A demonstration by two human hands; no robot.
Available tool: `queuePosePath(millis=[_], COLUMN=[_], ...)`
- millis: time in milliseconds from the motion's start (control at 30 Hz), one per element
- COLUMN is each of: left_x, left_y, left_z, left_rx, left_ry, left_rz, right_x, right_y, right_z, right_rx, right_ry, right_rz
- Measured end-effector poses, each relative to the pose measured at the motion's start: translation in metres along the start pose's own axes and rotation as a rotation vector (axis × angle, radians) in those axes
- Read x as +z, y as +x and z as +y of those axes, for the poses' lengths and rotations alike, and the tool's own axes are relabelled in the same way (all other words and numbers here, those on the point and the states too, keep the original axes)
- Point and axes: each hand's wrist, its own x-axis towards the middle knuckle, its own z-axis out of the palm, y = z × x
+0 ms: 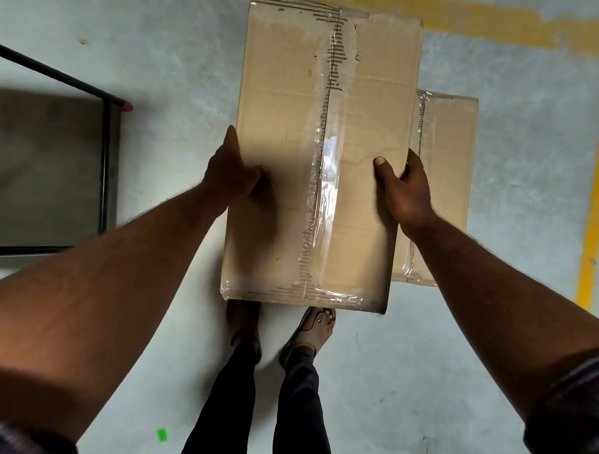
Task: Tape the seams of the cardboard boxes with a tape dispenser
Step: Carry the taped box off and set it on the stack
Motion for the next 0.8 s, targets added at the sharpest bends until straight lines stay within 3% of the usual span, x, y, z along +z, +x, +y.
queuePosePath(millis=[200, 333, 633, 800], left_x=[-0.008, -0.017, -0.050, -0.077], left_y=[-0.034, -0.071, -0.243, -0.338], left_z=[0.002, 0.013, 0.061, 0.053], left_rx=[-0.138, -0.164, -0.058, -0.032], left_ry=[-0.213, -0.186, -0.258, -0.280], left_rz=[-0.028, -0.023, -0.033, -0.026], right_x=[-0.010, -0.024, -0.036, -0.038], right_y=[-0.032, -0.071, -0.228, -0.319], right_z=[-0.016, -0.042, -0.119, -0.145], right_rx=[0.013, 0.006, -0.066, -0.064], right_ry=[0.016, 0.036, -0.009, 0.018], right_rz=[-0.030, -0.060, -0.256, -0.266])
